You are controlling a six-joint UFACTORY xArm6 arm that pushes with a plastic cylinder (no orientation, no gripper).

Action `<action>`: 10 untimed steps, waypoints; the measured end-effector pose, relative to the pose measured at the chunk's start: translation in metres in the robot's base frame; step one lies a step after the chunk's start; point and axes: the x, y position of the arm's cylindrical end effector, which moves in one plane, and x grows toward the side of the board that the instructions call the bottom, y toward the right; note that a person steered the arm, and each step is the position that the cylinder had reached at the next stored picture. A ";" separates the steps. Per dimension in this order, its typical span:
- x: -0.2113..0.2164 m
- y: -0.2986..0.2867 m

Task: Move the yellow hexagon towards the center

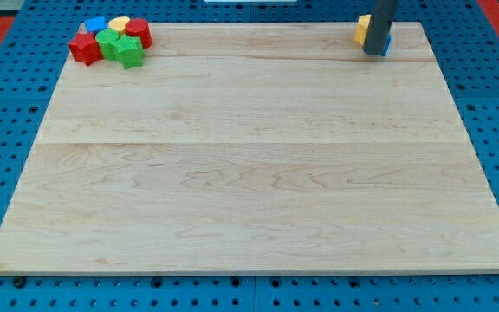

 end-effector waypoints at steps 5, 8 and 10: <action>0.006 0.154; -0.071 0.048; -0.007 -0.090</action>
